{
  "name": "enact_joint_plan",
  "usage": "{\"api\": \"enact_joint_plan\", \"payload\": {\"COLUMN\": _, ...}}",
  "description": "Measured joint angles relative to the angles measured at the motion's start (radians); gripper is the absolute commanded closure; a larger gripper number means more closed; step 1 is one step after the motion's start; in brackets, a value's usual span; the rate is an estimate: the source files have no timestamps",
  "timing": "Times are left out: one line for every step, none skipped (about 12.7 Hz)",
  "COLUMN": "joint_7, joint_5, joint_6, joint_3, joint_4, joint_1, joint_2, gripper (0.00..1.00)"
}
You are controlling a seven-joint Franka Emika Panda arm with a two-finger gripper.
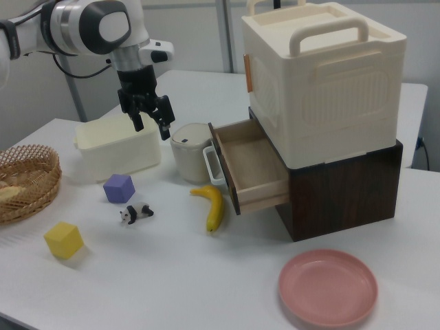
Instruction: Open the drawer
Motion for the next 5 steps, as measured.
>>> {"api": "enact_joint_plan", "payload": {"joint_7": -0.023, "joint_5": 0.001, "joint_6": 0.000, "joint_3": -0.012, "joint_4": -0.001, "joint_1": 0.000, "joint_2": 0.000, "gripper": 0.00}}
{"api": "enact_joint_plan", "payload": {"joint_7": -0.032, "joint_5": 0.001, "joint_6": -0.005, "joint_3": -0.022, "joint_4": -0.001, "joint_1": 0.004, "joint_2": 0.000, "gripper": 0.00}}
{"api": "enact_joint_plan", "payload": {"joint_7": -0.038, "joint_5": 0.001, "joint_6": -0.011, "joint_3": -0.041, "joint_4": -0.001, "joint_1": 0.019, "joint_2": 0.000, "gripper": 0.00}}
{"api": "enact_joint_plan", "payload": {"joint_7": -0.042, "joint_5": 0.002, "joint_6": -0.019, "joint_3": -0.079, "joint_4": -0.001, "joint_1": 0.053, "joint_2": 0.000, "gripper": 0.00}}
{"api": "enact_joint_plan", "payload": {"joint_7": -0.043, "joint_5": 0.002, "joint_6": -0.023, "joint_3": -0.120, "joint_4": -0.001, "joint_1": 0.098, "joint_2": 0.000, "gripper": 0.00}}
